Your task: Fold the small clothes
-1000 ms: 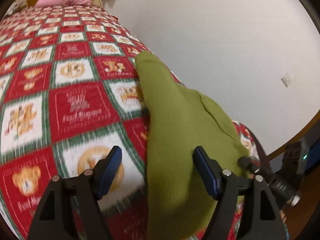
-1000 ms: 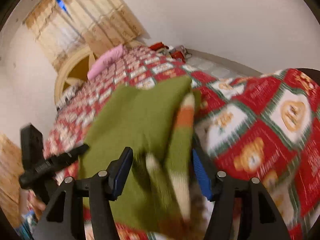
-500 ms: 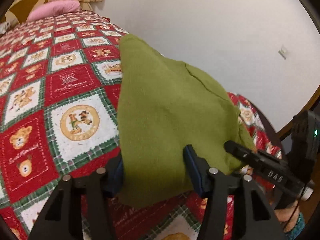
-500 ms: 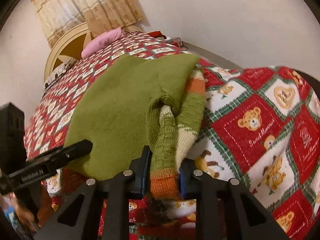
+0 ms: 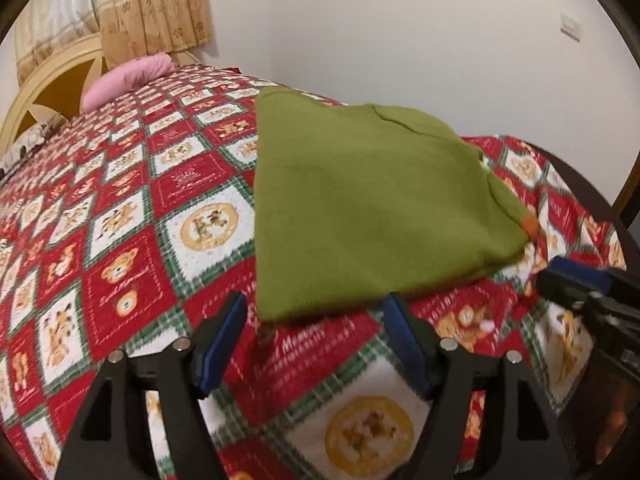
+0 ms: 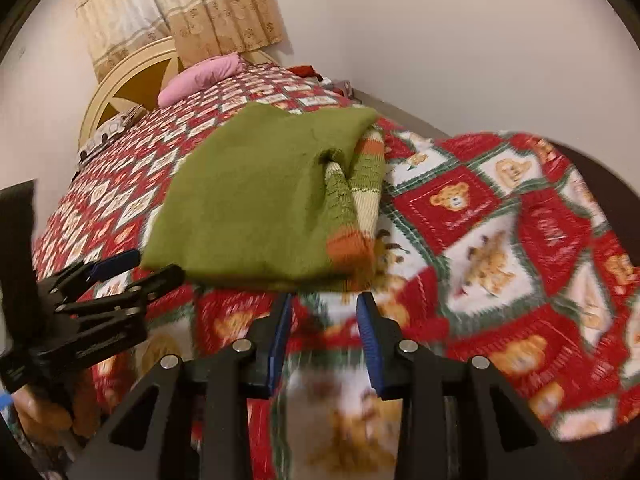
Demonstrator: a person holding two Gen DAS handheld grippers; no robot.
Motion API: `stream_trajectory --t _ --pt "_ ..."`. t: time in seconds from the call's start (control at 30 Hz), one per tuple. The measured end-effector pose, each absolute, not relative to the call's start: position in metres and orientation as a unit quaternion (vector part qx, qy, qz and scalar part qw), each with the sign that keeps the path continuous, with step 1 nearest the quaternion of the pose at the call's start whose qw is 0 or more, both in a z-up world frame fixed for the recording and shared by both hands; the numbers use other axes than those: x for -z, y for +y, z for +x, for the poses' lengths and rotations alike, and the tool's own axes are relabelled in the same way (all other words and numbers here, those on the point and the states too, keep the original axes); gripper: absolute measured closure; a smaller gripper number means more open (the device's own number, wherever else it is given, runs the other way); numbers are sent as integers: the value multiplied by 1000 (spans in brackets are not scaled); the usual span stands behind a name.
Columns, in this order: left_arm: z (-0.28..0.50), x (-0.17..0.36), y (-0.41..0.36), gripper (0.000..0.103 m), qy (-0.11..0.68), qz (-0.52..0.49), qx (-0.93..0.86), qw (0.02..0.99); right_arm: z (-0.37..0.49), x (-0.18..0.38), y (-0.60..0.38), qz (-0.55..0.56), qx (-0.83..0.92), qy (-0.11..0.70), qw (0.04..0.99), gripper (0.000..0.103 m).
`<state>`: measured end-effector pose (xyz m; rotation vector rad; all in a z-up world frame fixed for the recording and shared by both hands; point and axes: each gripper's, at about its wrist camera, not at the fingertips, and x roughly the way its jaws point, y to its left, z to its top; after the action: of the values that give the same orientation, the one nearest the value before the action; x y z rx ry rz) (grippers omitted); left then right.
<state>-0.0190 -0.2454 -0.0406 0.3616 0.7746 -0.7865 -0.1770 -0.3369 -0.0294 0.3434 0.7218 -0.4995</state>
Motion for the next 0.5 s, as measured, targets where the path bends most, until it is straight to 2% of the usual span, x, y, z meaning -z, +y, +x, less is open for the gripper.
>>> stream_trajectory --t 0.07,0.1,0.2,0.33,0.5 --pt "-26 36 -246 25 361 176 373 837 -189 17 -324 146 250 328 899 45" --pt "-32 30 -245 19 352 177 377 838 -195 11 -319 137 255 314 904 41" --pt "-48 14 -240 4 316 181 373 854 -204 -8 -305 111 265 281 916 41" --pt "-76 -12 -232 0 246 191 360 879 -212 -27 -292 91 282 237 925 41" --pt "-91 -35 -225 0 217 174 359 891 -230 -46 -286 88 295 192 932 41"
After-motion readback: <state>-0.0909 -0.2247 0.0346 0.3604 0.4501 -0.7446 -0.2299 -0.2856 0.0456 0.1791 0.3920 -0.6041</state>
